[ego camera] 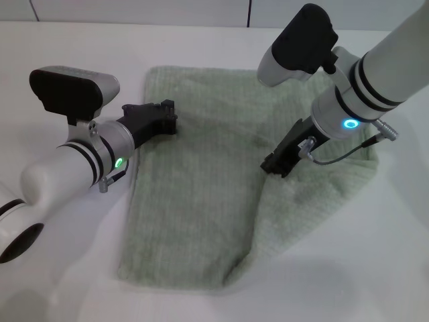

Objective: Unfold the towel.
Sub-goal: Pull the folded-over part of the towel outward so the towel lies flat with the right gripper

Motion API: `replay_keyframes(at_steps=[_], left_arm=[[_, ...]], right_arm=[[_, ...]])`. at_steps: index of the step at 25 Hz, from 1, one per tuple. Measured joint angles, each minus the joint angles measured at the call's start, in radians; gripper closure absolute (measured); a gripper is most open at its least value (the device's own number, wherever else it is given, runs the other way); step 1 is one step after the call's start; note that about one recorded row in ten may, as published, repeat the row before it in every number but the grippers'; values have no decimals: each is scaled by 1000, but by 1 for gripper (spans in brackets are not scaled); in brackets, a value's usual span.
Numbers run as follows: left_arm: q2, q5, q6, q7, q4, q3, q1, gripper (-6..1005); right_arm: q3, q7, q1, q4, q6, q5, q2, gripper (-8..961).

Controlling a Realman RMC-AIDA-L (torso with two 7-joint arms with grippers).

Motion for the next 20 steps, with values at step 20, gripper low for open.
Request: replay_keyframes(at_steps=[20], left_arm=[[2,0,0,0,-3,0,4,1001]], right_arm=[[-18,-22,-15,71,63,4,0,930]])
